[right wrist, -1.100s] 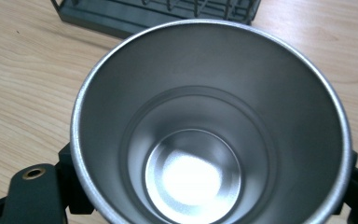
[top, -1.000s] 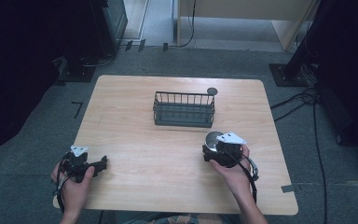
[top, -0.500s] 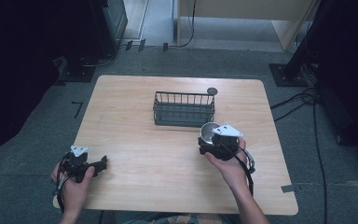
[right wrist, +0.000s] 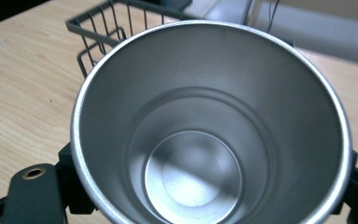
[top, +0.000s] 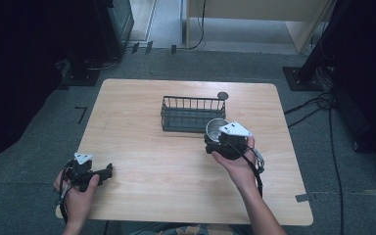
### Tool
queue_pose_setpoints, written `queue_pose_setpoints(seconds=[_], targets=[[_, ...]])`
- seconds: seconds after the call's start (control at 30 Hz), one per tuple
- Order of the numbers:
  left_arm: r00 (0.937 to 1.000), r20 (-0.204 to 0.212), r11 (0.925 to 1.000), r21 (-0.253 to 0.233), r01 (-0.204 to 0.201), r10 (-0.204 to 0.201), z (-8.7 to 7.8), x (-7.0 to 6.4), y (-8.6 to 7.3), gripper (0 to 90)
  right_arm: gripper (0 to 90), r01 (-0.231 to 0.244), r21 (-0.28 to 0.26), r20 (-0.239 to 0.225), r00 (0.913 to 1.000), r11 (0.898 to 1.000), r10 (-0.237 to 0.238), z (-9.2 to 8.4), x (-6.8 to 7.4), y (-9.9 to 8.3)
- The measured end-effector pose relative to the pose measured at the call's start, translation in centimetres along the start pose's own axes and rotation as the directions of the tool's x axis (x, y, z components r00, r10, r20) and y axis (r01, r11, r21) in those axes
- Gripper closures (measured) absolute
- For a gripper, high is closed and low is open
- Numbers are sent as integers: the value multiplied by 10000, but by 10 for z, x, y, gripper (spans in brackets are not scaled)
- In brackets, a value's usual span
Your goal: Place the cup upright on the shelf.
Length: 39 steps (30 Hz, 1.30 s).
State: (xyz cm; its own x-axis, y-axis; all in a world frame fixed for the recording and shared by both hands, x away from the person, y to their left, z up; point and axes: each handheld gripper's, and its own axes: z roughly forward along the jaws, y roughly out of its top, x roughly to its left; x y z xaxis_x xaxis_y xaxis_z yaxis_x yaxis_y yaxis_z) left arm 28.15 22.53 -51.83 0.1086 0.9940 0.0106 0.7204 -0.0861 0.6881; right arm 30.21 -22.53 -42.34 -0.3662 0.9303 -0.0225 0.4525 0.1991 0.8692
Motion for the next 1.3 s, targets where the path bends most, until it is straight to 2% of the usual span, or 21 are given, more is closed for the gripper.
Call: queue_pose_setpoints(seconds=[0.03, 0.17, 0.33, 0.47, 0.67, 1.1, 1.3], targets=[[10000, 1, 10000, 0, -2, 2, 0, 0, 0, 0, 181, 0, 0, 0, 10000, 10000, 0, 0, 0, 0], [10000, 0, 10000, -1, -1, 1, 0, 0, 0, 0, 181, 569, -580, 144, 9983, 9967, -561, 3, 4, 3], [10000, -2, 10000, -19, 21, -21, 0, 0, 0, 0, 181, 703, -1024, 227, 9974, 9923, -684, 9, 6, 8], [10000, -2, 10000, -4, -2, 2, 0, 0, 0, 0, 181, 638, -1349, 286, 9978, 9888, -605, 14, 5, 15], [10000, -1, 10000, -13, 15, -15, 0, 0, 0, 0, 181, 676, -1637, 597, 9965, 9842, -585, 23, 4, 30], [10000, 1, 10000, -6, 4, -4, 0, 0, 0, 0, 181, 570, -2161, 835, 9957, 9747, -397, 44, -4, 48], [10000, 0, 10000, -3, 7, -7, 0, 0, 0, 0, 181, 347, -1950, 905, 9957, 9802, -172, 62, -11, 54]])
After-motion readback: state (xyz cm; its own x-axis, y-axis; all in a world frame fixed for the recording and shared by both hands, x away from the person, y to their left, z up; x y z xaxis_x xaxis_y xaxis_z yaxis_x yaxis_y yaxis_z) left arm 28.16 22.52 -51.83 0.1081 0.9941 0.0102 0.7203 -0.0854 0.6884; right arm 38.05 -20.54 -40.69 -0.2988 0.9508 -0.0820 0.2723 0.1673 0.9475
